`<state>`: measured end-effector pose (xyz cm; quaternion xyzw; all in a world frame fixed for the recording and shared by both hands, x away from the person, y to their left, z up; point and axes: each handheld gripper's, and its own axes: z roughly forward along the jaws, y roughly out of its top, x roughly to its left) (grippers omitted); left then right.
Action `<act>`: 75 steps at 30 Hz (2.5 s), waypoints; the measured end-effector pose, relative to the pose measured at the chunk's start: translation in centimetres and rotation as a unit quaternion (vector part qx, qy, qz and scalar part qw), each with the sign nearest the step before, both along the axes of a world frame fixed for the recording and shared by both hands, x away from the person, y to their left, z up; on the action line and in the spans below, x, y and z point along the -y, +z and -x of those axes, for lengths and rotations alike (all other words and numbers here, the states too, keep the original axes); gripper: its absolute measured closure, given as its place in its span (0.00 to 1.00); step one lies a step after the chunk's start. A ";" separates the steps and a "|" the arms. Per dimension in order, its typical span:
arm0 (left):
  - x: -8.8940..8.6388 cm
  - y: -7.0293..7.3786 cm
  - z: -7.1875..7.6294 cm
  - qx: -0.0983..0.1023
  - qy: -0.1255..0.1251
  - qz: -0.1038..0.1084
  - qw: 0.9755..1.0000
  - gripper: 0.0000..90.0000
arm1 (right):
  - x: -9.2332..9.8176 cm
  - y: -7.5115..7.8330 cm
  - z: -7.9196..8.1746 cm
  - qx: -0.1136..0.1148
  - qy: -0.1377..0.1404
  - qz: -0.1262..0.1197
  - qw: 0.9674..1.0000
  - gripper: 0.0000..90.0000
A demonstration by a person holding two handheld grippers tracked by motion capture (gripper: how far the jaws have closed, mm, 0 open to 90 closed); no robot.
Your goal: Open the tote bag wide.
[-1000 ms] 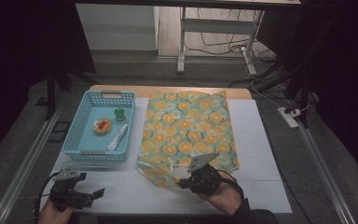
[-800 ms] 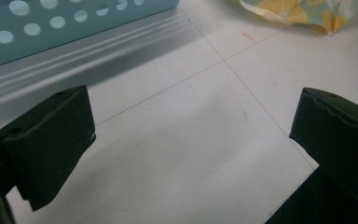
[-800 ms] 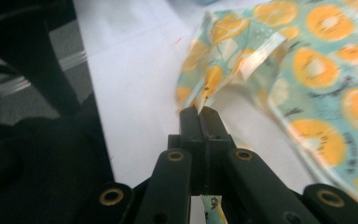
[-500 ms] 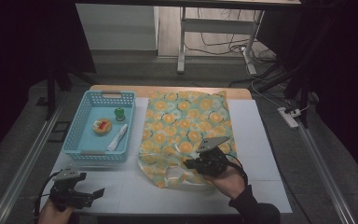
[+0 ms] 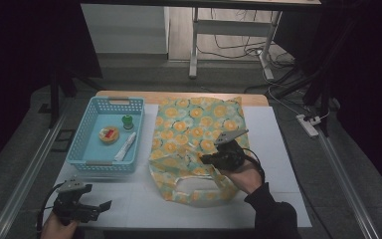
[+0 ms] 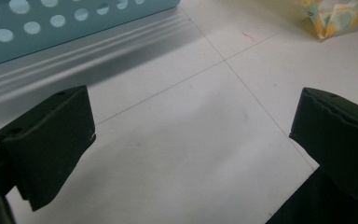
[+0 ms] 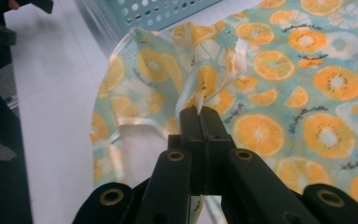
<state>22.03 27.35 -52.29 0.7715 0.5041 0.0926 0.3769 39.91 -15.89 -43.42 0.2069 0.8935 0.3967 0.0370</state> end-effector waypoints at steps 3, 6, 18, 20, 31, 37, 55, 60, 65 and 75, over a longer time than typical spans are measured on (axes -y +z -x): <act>0.0 0.0 0.0 0.000 0.000 0.000 1.000 0.00 | -0.4 -0.1 -1.3 0.003 -0.002 0.001 1.000 0.99; 0.0 0.0 0.0 0.000 0.000 0.001 1.000 0.00 | -0.7 -0.2 -1.9 0.005 0.000 0.000 1.000 0.99; -0.1 0.0 0.0 0.000 0.000 0.003 1.000 0.00 | -2.4 -1.6 -6.3 0.003 -0.019 0.001 1.000 0.99; -0.1 0.0 0.0 -0.001 0.000 0.003 1.000 0.00 | -2.7 -2.3 -7.2 0.006 -0.026 0.005 1.000 0.99; -0.1 0.0 0.0 -0.001 0.000 0.004 1.000 0.00 | -3.9 -4.5 -9.8 0.027 -0.042 0.026 0.998 0.99; -0.1 0.0 0.0 0.000 0.000 0.004 1.000 0.00 | -4.2 -6.5 -11.2 0.022 -0.064 0.050 0.996 0.99; -0.1 0.0 0.0 -0.001 0.001 0.002 1.000 0.00 | -2.7 -3.2 -9.5 0.020 -0.082 0.015 0.996 0.40; -0.1 0.0 0.0 -0.001 0.001 0.001 1.000 0.00 | -2.4 -3.1 -7.6 -0.002 -0.067 0.018 0.998 0.20; -0.1 0.0 0.0 0.000 0.003 0.003 1.000 0.00 | -2.9 -3.5 -5.1 -0.010 -0.032 0.028 0.999 0.00; -0.1 0.0 0.1 0.001 0.002 0.003 1.000 0.00 | -3.0 -5.4 -2.7 -0.024 0.000 0.043 0.999 0.00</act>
